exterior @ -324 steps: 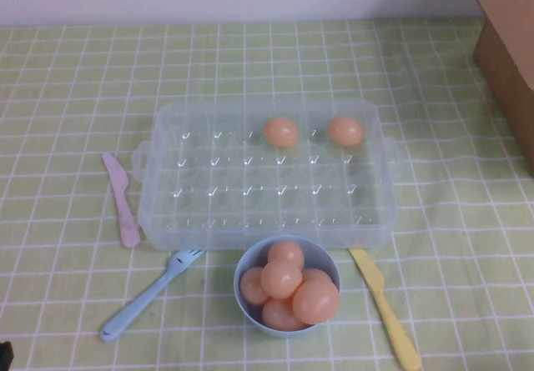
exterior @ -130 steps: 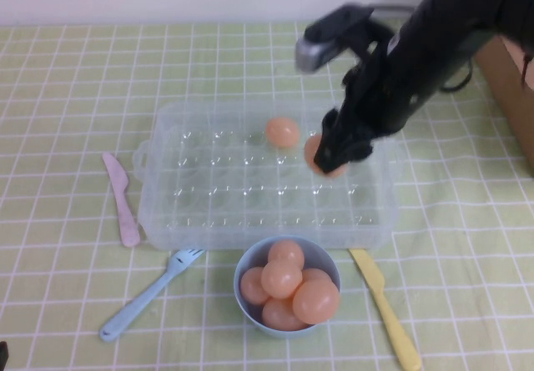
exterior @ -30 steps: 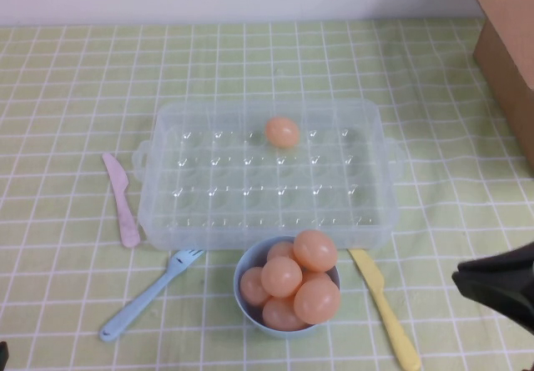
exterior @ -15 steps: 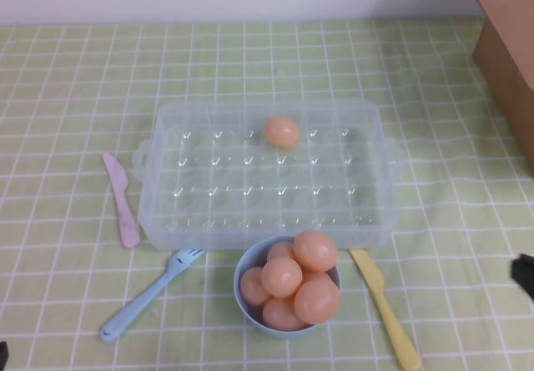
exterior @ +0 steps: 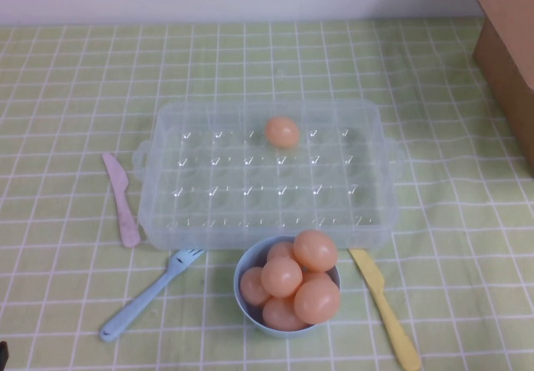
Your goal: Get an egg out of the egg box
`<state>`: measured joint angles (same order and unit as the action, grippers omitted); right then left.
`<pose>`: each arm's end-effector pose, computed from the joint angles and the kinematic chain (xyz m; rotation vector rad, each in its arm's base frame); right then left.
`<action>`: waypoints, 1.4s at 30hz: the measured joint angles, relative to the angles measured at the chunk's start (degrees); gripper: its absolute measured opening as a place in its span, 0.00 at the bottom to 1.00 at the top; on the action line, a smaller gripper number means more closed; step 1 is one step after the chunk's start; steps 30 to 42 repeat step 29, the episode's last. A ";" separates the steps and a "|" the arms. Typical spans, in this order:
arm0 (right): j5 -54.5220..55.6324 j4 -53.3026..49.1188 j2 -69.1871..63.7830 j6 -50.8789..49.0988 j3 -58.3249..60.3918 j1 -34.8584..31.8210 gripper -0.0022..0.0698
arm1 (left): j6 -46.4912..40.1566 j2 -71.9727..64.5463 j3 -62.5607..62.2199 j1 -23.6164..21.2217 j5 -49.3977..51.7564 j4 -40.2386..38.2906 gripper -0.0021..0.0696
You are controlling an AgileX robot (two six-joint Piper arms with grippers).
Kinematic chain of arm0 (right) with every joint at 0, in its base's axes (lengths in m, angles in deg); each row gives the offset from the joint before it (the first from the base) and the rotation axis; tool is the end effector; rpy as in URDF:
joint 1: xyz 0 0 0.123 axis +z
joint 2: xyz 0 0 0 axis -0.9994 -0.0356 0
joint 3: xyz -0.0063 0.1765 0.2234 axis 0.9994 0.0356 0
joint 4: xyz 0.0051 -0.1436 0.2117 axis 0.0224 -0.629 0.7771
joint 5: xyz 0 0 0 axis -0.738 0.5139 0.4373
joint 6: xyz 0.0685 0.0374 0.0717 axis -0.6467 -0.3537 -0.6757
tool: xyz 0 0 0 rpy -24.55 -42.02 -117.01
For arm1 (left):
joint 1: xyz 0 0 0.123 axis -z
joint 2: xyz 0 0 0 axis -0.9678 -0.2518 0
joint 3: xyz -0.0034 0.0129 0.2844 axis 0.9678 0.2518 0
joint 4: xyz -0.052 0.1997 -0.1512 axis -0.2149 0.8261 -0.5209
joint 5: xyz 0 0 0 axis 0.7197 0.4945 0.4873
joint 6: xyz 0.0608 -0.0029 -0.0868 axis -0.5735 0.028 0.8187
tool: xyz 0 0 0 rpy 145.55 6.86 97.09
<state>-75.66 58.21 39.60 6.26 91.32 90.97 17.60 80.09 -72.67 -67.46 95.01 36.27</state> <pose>0.0821 0.0062 0.1920 -0.1106 1.6499 0.0052 0.0710 -0.0090 0.1675 0.1833 1.8608 -0.0428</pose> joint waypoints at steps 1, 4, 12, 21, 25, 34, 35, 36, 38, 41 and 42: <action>-2.13 0.34 1.40 0.00 0.00 -1.41 0.01 | 0.00 0.00 0.00 0.00 0.00 0.00 0.02; -10.34 3.06 4.34 0.00 0.00 -3.75 0.01 | 0.00 0.00 0.00 0.00 0.00 0.00 0.02; -20.02 6.21 4.69 0.00 0.00 -4.56 0.01 | 0.00 0.00 0.00 0.00 0.00 0.00 0.02; -20.02 6.49 4.69 0.00 0.00 -4.89 0.01 | 0.00 0.00 0.00 0.00 0.00 0.00 0.02; -20.02 6.64 4.69 0.00 0.00 -4.89 0.01 | 0.00 0.00 0.00 0.00 0.00 0.00 0.02; -20.02 6.87 4.69 0.00 0.00 -4.89 0.01 | 0.00 0.00 0.00 0.00 0.00 0.00 0.02; -20.02 6.87 4.69 0.00 0.00 -4.89 0.01 | 0.00 0.00 0.00 0.00 0.00 0.00 0.02; -20.02 6.87 4.69 0.00 0.00 -4.89 0.01 | 0.00 0.00 0.00 0.00 0.00 0.00 0.02; -20.02 6.87 4.69 0.00 0.00 -4.89 0.01 | 0.00 0.00 0.00 0.00 0.00 0.00 0.02; -20.02 6.87 4.69 0.00 0.00 -4.89 0.01 | 0.00 0.00 0.00 0.00 0.00 0.00 0.02; -20.02 6.87 4.69 0.00 0.00 -4.89 0.01 | 0.00 0.00 0.00 0.00 0.00 0.00 0.02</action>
